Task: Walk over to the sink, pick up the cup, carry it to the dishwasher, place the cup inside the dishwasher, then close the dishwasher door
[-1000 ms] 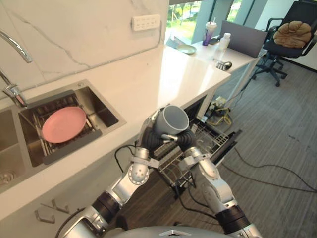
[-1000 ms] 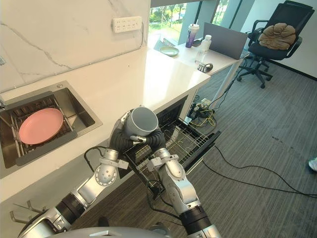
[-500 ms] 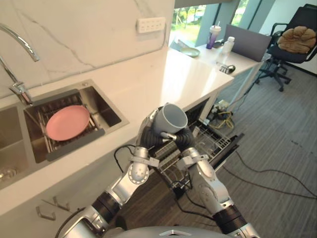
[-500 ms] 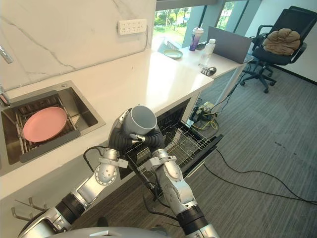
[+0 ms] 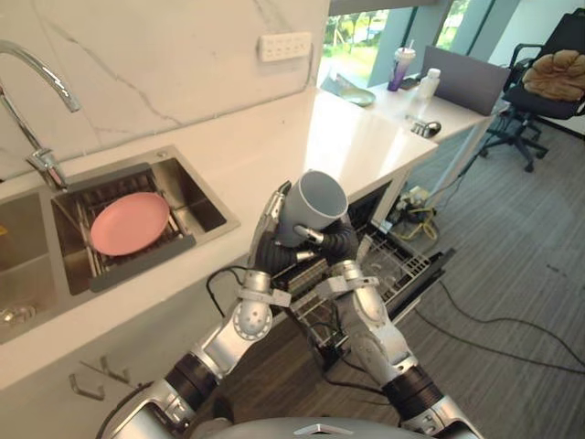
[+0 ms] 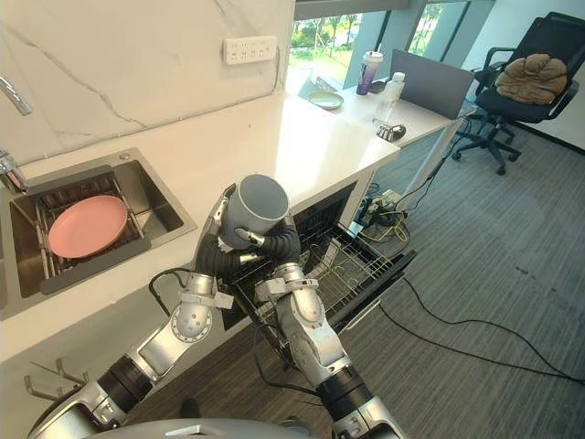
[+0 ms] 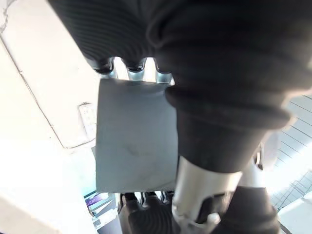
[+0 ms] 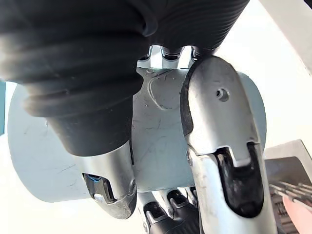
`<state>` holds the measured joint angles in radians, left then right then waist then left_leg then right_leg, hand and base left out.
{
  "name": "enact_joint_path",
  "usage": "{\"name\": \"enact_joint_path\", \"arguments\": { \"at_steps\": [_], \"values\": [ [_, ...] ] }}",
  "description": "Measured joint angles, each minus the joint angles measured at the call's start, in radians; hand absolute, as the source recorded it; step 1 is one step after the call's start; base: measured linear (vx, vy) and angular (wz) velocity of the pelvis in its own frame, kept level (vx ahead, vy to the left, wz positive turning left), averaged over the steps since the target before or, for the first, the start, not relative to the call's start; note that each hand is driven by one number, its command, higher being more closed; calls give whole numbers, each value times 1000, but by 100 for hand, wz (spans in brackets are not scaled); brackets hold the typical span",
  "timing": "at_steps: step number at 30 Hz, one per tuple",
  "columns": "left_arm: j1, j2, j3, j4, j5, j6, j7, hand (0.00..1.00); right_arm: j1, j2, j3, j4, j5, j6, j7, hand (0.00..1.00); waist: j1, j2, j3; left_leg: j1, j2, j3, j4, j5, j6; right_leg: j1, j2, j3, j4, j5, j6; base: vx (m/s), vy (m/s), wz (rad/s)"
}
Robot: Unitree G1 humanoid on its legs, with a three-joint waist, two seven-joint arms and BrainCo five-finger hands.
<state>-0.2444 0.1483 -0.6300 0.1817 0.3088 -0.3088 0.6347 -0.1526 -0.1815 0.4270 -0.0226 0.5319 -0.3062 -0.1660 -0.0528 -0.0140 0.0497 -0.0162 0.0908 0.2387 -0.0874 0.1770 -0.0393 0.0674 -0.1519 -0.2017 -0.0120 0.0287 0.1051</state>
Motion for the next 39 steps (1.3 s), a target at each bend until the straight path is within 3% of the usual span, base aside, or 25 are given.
{"name": "enact_joint_path", "arguments": {
  "at_steps": [10, 16, 20, 24, 29, 31, 34, 39],
  "values": [
    [-11, 0, -26, 2, 35, 2, 17, 0, 0, 15, -46, 0, -327, -65, -225, 100, -6, 11, 4, 1, 0, 7, 0, 0, -8, -2, 0, 6, -3, 0, 1, 2, -1, 0],
    [3, -8, -112, 2, 102, 1, -6, 0, -6, 21, -210, 0, -345, -113, -342, 100, -12, 25, 12, 2, 1, 17, 0, -2, -8, -10, 0, 20, -1, -1, 1, 0, -1, -5],
    [18, -13, -64, -17, 107, -9, -11, 0, 33, 18, -284, -4, -368, -140, -384, 100, -22, 29, 11, 12, -2, 35, 0, -6, -10, -13, 5, 30, 4, -6, 8, 11, -10, -12],
    [40, -12, -23, -37, 59, -49, -65, 0, 92, 18, -346, -6, -379, -153, -389, 100, -32, 32, 11, 16, -5, 36, 0, -9, -10, -13, 2, 31, 9, -13, 15, 5, -2, -1],
    [90, -28, -21, -90, -196, -83, -314, 0, 156, 17, -454, -9, -381, -154, -370, 100, -38, 36, 11, 14, -8, 39, 0, -13, -10, -16, -1, 34, 9, -15, 18, 0, 0, 0],
    [149, -30, -21, -91, -277, -49, -437, 0, 193, 11, -536, -9, -380, -154, -316, 100, -43, 41, 8, 2, -9, 39, 0, -14, -10, -27, -2, 34, 9, -16, 18, 0, 0, 0],
    [230, -16, -26, -67, -305, 17, -530, 0, 234, -10, -604, -7, -336, -152, -238, 100, -57, 45, 9, -7, -7, 38, 0, -16, -9, -35, -5, 33, 9, -18, 19, 25, -6, 1],
    [366, 42, -6, 42, -221, 86, -575, 0, 300, -28, -678, 31, -202, -143, -86, 100, -60, 42, 13, -18, -8, 32, 0, -22, -10, -39, -12, 23, 7, -23, 20, 41, 0, 5]
  ]
}}
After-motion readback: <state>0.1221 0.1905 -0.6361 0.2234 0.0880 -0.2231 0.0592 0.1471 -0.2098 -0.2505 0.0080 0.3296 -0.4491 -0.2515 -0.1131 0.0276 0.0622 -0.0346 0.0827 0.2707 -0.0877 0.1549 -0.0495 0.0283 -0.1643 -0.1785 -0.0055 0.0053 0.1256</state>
